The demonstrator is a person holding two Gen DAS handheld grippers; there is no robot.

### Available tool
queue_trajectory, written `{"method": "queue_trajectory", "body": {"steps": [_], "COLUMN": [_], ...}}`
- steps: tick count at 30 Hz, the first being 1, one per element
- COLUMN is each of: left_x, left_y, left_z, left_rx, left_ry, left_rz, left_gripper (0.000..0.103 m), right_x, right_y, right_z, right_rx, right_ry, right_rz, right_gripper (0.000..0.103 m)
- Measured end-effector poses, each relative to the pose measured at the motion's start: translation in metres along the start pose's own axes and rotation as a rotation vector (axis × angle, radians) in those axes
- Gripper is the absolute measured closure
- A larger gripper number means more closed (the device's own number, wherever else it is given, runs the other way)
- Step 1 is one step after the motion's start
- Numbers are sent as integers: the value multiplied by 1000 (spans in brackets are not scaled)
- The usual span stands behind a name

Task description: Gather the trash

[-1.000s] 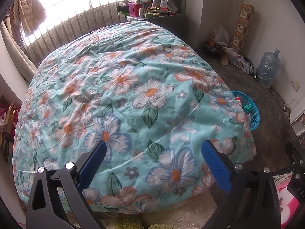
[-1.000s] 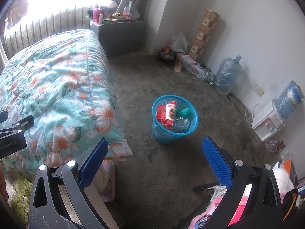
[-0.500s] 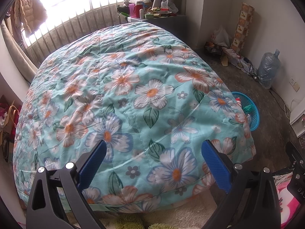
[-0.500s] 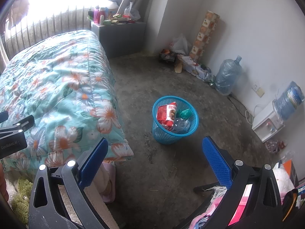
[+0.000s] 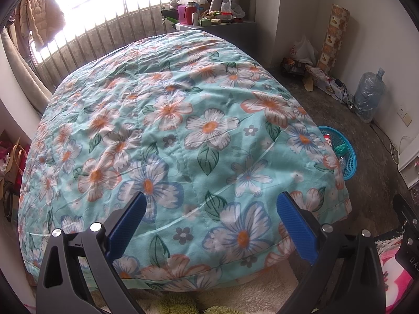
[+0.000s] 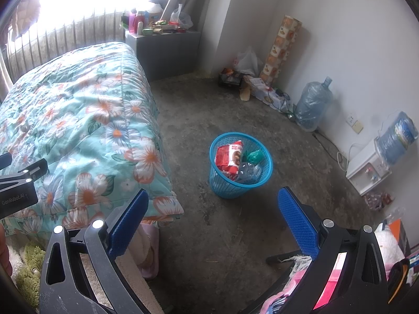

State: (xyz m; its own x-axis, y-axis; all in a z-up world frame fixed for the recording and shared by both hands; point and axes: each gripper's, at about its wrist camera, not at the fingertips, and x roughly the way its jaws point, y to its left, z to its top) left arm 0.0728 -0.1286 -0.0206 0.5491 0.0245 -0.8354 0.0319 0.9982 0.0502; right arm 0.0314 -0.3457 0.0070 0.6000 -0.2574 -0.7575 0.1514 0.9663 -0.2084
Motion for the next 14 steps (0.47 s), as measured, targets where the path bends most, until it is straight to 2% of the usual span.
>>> {"method": "queue_trajectory", "body": {"steps": [14], "left_x": [-3], "left_y": [-2], "left_z": [-1], "left_rx": [1], "left_ry": [-1], "left_rz": [-3], "left_gripper": [5], "right_x": [-1], "right_y": [1], "right_z": [-1], "right_rx": [2], "right_ry": [-1], "right_rz": [-1], "right_gripper": [8]}}
